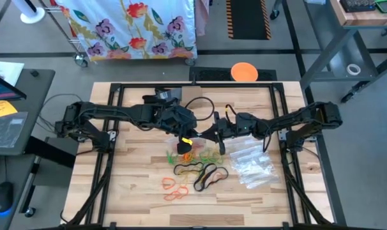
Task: Sort rubber bands
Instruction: Close the transparent zip bag
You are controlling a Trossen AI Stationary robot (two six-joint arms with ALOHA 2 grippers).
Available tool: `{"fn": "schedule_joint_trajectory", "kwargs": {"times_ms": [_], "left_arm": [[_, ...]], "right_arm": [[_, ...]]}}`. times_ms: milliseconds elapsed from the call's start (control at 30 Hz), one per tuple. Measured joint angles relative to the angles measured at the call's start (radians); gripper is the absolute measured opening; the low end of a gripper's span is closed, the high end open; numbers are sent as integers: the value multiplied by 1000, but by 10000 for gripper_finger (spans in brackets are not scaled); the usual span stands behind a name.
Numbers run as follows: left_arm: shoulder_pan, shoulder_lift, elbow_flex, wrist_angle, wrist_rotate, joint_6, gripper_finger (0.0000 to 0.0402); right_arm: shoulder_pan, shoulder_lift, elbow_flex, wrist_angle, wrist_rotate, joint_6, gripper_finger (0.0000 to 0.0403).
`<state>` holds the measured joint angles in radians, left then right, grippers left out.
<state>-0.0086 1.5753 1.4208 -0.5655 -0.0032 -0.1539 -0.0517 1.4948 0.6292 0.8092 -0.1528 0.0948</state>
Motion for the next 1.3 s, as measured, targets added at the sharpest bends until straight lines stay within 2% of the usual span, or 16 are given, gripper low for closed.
{"fn": "schedule_joint_trajectory", "kwargs": {"times_ms": [167,1000,1300], "left_arm": [[0,0,0,1,-3,0,8],[-2,-1,0,-54,-14,-15,8],[-2,-1,0,-57,-10,-15,8]], "right_arm": [[14,0,0,9,1,-16,2],[24,1,0,14,100,-43,0],[26,1,0,14,106,-44,0]]}}
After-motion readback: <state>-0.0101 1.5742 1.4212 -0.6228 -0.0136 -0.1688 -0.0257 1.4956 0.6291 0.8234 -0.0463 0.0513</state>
